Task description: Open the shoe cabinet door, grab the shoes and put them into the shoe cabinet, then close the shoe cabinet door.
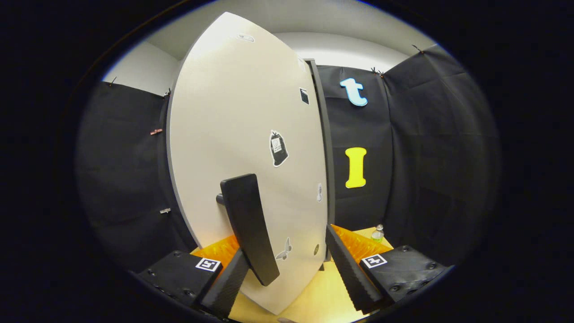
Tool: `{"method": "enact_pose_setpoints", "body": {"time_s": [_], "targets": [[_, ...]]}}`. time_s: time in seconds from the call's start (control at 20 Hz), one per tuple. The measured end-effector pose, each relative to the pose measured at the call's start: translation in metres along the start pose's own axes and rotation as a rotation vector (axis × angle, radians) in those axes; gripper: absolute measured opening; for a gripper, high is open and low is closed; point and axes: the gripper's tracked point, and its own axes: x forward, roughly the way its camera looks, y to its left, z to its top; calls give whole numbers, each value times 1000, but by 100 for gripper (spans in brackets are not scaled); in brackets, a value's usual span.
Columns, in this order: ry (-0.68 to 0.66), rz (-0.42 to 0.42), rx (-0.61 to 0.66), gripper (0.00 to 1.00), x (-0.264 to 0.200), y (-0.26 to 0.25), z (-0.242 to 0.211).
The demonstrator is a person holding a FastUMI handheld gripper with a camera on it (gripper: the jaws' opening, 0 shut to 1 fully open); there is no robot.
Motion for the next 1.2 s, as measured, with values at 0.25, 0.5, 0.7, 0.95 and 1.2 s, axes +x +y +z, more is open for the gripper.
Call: {"method": "enact_pose_setpoints", "body": {"time_s": [0.25, 0.5, 0.7, 0.95, 1.2], "targets": [[-43, -110, -49, 98, 22, 29, 2], [-41, -200, -16, 98, 38, 58, -1], [-45, -183, -66, 98, 43, 88, -6], [-82, -149, -56, 99, 40, 123, 1], [-92, -130, -60, 99, 41, 143, -1]]}}
